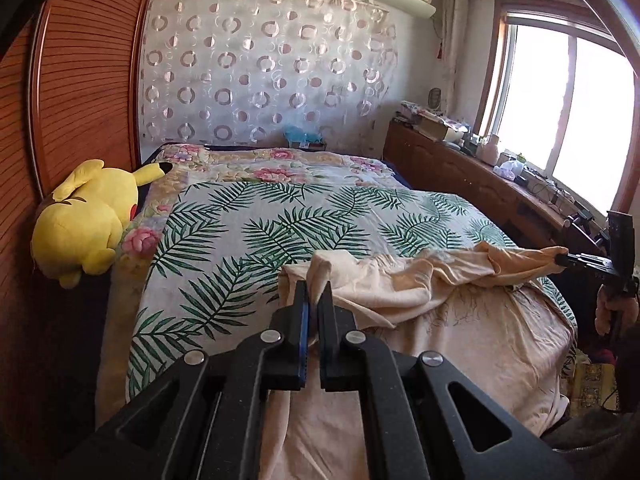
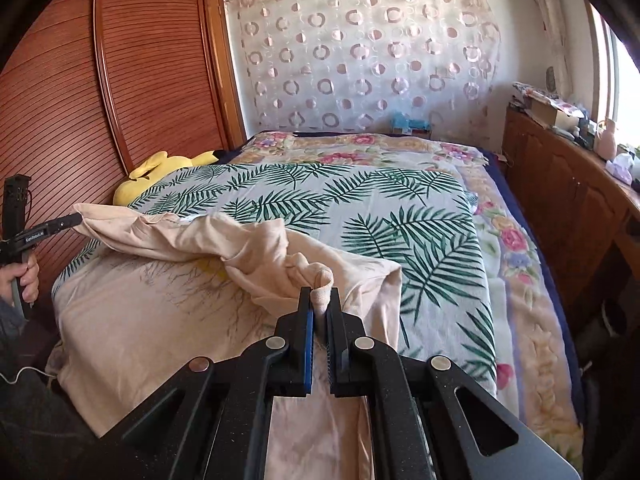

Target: Fold small clothes

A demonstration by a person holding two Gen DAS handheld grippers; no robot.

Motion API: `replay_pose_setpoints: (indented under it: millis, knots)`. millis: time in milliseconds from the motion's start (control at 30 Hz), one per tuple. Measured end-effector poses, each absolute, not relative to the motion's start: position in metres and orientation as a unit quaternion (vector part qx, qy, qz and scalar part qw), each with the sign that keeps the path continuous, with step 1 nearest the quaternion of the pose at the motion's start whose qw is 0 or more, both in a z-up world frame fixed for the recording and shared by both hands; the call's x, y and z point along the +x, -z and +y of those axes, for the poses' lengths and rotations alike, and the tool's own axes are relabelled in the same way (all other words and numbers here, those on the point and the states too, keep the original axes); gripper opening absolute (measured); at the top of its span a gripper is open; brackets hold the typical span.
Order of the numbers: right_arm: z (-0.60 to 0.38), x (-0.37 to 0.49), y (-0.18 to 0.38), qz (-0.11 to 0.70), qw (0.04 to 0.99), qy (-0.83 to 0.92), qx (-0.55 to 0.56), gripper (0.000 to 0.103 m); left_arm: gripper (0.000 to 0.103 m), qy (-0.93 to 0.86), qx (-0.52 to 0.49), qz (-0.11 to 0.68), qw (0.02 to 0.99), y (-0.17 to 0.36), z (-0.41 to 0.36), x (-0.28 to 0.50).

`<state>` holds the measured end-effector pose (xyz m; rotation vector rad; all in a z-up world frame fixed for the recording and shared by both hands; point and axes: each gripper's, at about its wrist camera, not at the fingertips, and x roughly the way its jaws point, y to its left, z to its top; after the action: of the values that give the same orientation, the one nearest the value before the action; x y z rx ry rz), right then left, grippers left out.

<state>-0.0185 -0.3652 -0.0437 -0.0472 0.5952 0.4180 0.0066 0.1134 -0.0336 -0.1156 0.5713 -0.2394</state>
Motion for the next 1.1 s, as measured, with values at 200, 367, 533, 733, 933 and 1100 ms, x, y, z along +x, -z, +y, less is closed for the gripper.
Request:
replay_pose_setpoints:
  millis: [200,367,533,733,933,1100]
  knots:
    - [-0.375,-0.052,0.02,0.285,0.938,-0.195,-0.024,0.005,0.004,0.112,-0.069,0.258,0.957,0.013,0.131,-0.028]
    - [-0.38,-0.087,0.02,0.301,0.933,-0.19,-0.044,0.005,0.004,0.099,-0.063,0.272,0.955,0.024,0.131,-0.042]
    - [-0.371,-0.08,0.038,0.344,0.917,-0.196,-0.044,0.005,0.008,0.085,-0.048,0.307,0.947,0.043,0.126,-0.034]
    - [-0.365,-0.064,0.029,0.347,0.918,-0.181,-0.057,0.005,0.032,0.077,-0.037,0.295,0.952,0.035,0.125,-0.033]
    - [-0.366,-0.057,0.007,0.329,0.927,-0.173,-0.056,0.011,0.066,0.079,-0.028,0.288,0.954,0.029,0.119,-0.023]
    - [-0.367,-0.053,0.006,0.319,0.93,-0.175,-0.056,0.032,0.081,0.094,-0.026,0.296,0.95,0.033,0.114,-0.005]
